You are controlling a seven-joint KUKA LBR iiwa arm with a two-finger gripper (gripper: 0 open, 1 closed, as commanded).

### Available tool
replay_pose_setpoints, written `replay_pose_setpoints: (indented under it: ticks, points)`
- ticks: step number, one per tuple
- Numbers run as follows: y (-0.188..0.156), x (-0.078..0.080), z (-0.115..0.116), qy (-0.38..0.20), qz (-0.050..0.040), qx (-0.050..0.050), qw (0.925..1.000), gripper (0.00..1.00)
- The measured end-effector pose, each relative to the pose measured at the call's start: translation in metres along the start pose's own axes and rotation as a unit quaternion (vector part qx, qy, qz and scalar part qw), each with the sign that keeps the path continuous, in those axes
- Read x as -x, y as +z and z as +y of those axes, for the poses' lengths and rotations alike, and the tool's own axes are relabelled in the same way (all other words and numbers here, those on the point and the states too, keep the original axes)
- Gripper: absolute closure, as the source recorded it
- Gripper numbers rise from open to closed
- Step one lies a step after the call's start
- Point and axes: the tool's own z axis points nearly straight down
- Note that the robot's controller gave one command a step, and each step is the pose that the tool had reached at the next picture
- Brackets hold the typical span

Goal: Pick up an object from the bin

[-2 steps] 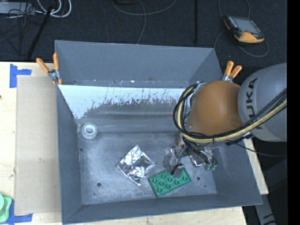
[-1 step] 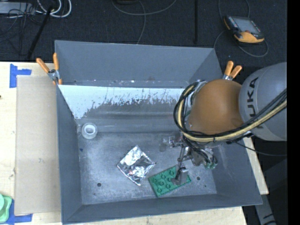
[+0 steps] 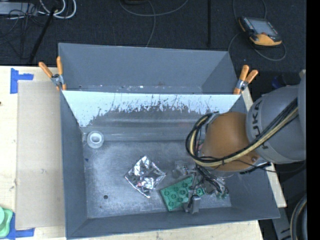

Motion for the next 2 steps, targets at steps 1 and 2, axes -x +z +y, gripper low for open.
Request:
replay_pose_setpoints:
  ticks: [1,2]
  points:
    - [-0.005,0.003,0.001,-0.001,-0.0050,0.000,1.0000,1.00]
    - [-0.120,0.005,0.015,-0.014,-0.0083,-0.001,0.9999,1.00]
